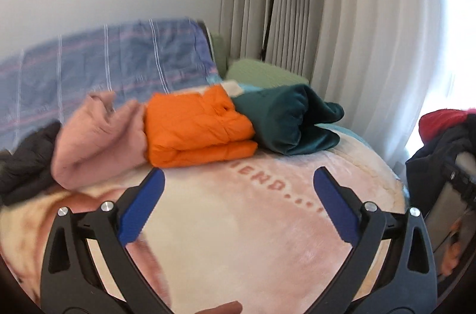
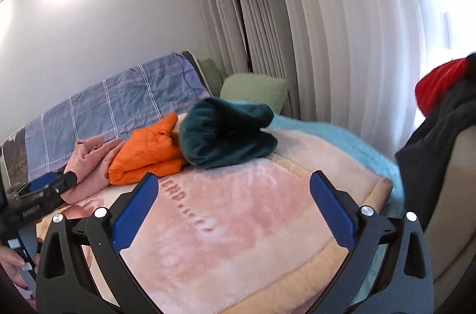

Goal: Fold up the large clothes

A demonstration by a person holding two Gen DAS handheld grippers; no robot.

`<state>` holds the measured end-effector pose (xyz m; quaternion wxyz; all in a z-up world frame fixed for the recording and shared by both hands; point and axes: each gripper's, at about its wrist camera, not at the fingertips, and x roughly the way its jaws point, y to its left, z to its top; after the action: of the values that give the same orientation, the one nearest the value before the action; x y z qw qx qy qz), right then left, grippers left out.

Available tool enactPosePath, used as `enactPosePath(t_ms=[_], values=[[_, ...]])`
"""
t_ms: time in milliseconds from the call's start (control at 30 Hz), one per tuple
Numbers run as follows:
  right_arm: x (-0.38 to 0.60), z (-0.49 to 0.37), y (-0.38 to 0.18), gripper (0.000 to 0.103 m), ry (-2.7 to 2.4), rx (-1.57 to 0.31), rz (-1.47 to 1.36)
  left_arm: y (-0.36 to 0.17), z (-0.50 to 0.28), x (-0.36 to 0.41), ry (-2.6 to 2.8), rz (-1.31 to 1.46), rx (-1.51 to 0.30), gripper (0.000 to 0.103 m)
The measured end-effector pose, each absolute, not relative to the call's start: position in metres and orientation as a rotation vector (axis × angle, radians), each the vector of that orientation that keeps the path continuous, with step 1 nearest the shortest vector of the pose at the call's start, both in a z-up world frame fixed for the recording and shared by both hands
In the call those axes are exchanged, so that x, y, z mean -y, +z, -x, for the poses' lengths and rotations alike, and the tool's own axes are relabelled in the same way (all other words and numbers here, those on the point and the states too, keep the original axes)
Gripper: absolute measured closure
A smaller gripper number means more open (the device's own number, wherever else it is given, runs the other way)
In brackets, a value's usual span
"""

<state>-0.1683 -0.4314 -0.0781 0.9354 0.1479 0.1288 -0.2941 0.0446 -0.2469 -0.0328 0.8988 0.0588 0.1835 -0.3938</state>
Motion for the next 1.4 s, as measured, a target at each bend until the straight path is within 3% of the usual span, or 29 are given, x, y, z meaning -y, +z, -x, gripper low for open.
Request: enactPosePath(t_ms=[600, 1400], values=[[0.341, 0.188, -0.058, 0.001, -0.562, -0.237, -0.221, -0.02, 0.025, 0.172, -0.796, -0.186, -0.287, 0.002], [0.32, 0.17, -0.064, 0.001, -0.569, -0.286, -0.18, -0.025, 0.025, 0.147, -0.735, -0.191, -0.324, 0.002]])
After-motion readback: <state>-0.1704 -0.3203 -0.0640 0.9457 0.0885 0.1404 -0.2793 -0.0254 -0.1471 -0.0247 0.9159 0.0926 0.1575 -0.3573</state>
